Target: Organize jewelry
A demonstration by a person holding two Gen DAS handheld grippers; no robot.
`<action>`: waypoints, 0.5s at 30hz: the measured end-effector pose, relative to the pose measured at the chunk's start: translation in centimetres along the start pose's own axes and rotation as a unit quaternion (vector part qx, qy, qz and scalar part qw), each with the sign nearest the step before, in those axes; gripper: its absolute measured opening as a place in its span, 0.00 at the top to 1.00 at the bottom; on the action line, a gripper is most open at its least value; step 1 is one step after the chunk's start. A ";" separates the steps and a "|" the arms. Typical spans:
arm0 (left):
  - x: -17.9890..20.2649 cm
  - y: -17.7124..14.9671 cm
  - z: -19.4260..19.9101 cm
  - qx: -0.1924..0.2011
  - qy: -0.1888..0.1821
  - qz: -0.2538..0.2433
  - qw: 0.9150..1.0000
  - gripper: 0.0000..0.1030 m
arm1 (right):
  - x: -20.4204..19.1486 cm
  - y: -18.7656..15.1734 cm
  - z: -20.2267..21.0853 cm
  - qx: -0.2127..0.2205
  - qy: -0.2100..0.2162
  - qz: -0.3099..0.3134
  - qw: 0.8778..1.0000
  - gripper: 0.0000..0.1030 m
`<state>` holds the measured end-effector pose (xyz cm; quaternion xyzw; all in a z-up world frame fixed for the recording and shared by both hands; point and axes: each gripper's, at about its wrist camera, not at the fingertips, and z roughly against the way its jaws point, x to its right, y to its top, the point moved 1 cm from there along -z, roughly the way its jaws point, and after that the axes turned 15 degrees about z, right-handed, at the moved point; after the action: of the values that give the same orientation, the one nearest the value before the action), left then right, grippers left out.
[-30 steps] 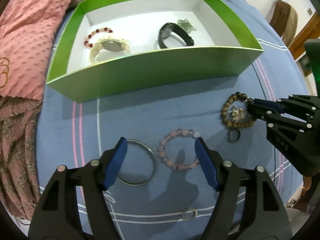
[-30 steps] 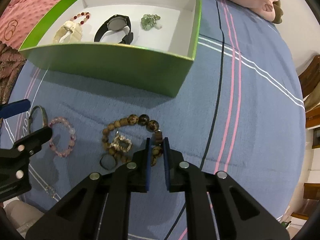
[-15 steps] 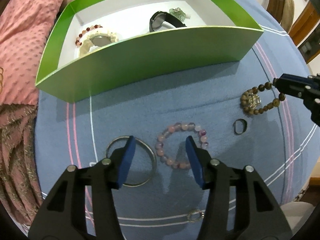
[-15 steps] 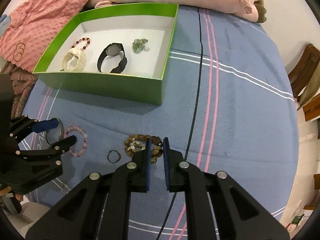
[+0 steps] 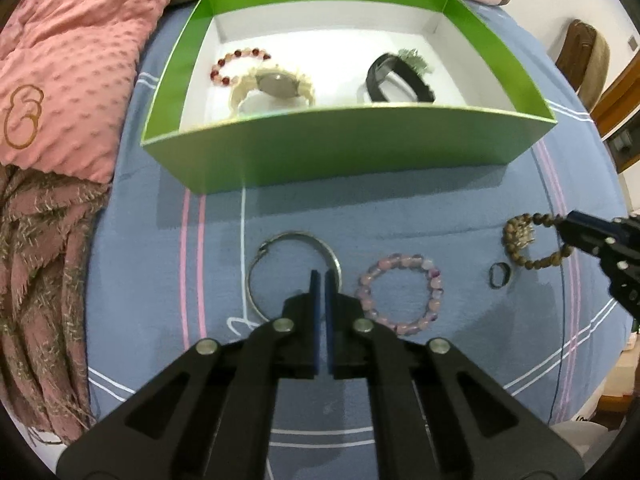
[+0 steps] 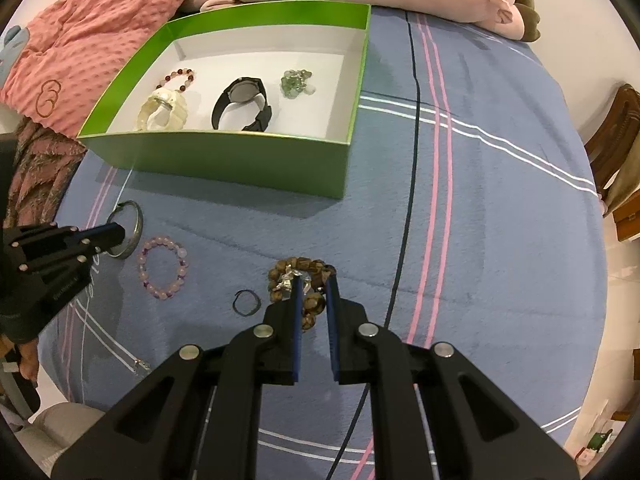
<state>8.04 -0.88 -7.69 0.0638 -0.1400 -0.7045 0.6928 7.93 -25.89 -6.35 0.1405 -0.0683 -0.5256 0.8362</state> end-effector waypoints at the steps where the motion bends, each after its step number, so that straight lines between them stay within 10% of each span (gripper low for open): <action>1: 0.1 -0.5 0.3 0.003 -0.001 -0.005 1.000 0.98 | -0.1 0.0 0.0 0.000 0.001 0.001 1.000 0.90; 15: 4.4 -0.6 -1.5 -0.020 -0.009 -0.078 0.997 0.77 | 0.3 -0.2 -0.1 -0.001 0.010 -0.006 1.000 0.90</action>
<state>7.76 -5.38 -8.82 0.0545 -0.1263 -0.7599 0.6354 7.91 -26.22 -6.54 0.1453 -0.0586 -0.5293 0.8338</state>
